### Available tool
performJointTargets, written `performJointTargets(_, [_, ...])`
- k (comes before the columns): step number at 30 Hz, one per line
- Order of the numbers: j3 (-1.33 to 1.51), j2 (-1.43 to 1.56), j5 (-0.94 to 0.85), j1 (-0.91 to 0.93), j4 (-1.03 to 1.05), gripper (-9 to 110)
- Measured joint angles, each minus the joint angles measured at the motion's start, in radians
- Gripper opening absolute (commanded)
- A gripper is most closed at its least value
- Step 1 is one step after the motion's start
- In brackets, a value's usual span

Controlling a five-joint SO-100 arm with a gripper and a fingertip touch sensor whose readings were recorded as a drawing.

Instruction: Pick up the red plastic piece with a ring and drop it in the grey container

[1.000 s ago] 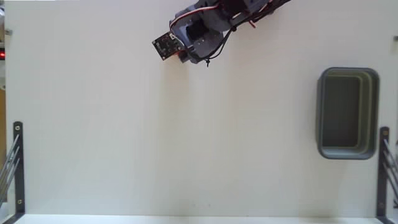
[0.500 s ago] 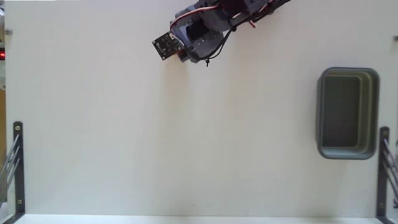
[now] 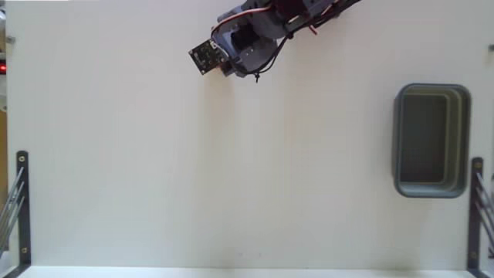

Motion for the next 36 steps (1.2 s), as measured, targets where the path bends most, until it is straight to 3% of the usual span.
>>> performJointTargets(36, [0.000, 0.000, 0.000, 0.000, 0.000, 29])
